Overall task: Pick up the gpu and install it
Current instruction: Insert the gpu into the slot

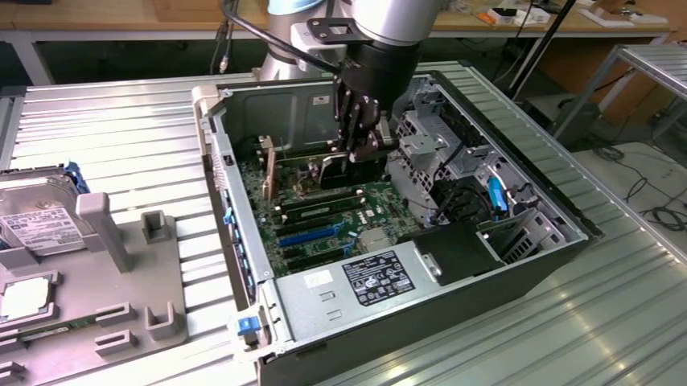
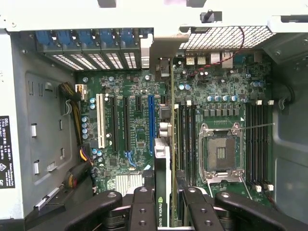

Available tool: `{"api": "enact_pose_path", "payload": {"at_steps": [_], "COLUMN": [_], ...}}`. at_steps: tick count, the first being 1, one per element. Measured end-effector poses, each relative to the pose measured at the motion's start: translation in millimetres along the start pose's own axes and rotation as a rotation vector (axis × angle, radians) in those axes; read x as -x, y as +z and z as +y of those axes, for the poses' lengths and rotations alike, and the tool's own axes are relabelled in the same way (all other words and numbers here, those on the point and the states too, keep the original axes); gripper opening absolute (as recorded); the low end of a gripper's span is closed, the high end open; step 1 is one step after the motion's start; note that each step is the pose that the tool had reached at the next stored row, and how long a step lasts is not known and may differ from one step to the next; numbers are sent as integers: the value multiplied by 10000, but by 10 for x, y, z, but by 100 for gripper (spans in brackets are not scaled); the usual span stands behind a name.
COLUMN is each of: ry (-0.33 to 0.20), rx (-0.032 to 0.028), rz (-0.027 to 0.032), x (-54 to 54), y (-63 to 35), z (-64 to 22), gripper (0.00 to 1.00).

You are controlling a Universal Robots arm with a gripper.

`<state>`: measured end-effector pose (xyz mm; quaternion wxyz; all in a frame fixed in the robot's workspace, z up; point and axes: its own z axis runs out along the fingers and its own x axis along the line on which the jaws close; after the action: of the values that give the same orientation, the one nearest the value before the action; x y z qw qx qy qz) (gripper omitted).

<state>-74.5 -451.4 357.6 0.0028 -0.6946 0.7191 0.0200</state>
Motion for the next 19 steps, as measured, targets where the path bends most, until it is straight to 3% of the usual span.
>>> {"api": "enact_pose_path", "payload": {"at_steps": [3,12,19], "ry": [0,-5,-8], "rx": [-8,-166,-239], "rz": [8,3,1], "x": [0,-6,-12], "y": [11,140,266], "z": [0,39,90], "gripper": [27,27,27]}}
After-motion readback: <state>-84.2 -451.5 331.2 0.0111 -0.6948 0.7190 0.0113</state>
